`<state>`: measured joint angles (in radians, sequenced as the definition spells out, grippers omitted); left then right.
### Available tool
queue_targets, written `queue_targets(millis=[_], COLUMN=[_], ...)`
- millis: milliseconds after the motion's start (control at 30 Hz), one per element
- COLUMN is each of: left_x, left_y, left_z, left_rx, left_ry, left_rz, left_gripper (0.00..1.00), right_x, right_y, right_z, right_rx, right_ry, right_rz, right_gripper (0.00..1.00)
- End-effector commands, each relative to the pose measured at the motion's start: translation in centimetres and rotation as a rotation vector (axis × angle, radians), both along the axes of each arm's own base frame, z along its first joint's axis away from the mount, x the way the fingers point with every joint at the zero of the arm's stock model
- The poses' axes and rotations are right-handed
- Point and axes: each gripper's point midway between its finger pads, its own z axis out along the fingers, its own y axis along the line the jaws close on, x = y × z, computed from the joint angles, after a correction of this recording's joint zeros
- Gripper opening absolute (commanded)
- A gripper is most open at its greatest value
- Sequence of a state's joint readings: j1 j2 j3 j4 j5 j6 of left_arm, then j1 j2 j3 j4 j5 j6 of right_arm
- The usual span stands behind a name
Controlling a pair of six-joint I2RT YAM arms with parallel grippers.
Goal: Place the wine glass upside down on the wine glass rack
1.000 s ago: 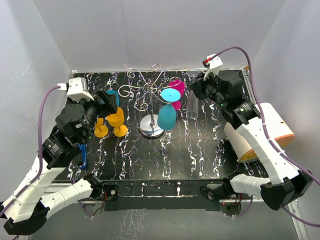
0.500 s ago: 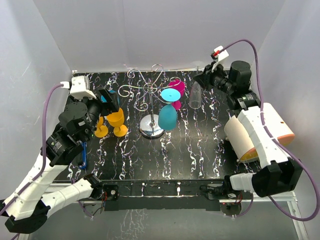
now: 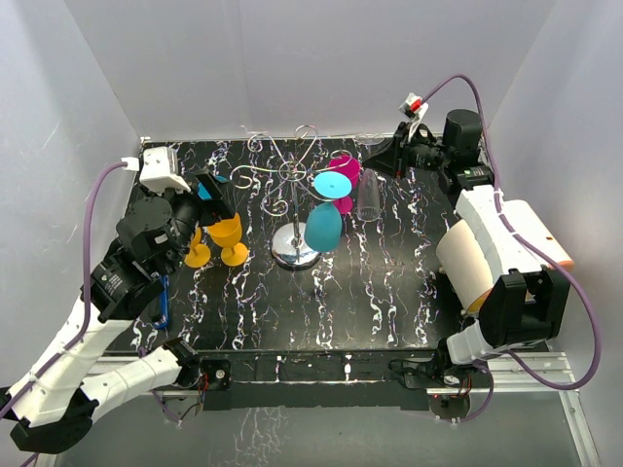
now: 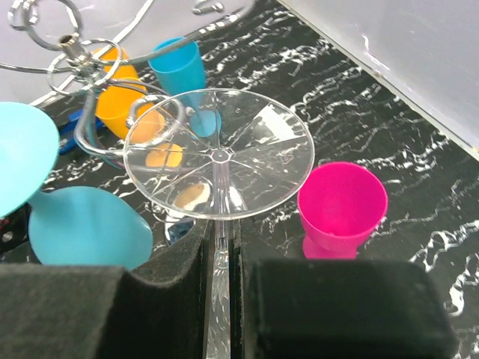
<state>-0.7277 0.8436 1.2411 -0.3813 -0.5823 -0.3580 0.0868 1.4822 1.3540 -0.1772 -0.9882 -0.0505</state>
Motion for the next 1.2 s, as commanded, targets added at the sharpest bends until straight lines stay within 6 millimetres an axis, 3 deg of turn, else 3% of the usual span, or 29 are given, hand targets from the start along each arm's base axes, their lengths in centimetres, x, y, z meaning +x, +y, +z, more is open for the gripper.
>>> queue_targets(millis=[0,267,533,867,1167], left_x=[-0.1,0.3,0.3,0.3,0.5], left_y=[0.0,-0.6,-0.7,-0.9,-1.3], left_z=[1.2,1.3,0.8,0.5,0.0], left_rx=[-0.035,-0.030,-0.023,-0.026,-0.021], left_ry=[-0.024,-0.023,-0.008,0.000,0.014], left_rz=[-0.009,-0.019,-0.019,-0.028,-0.036], left_gripper=[0.75,0.75,0.76,0.76,0.76], right_x=[0.1,1.9,2.4,1.4,0.5], right_y=[1.3,3.1,4.6,7.2,7.4], right_z=[4.1,3.9,4.2,2.3,1.3], right_rx=[0.069,0.095,0.123,0.105,0.103], right_ry=[-0.109,-0.128,-0.116,-0.090,-0.063], right_rz=[0.099,0.097,0.172,0.241,0.278], right_gripper=[0.00,0.00,0.00,0.00,0.00])
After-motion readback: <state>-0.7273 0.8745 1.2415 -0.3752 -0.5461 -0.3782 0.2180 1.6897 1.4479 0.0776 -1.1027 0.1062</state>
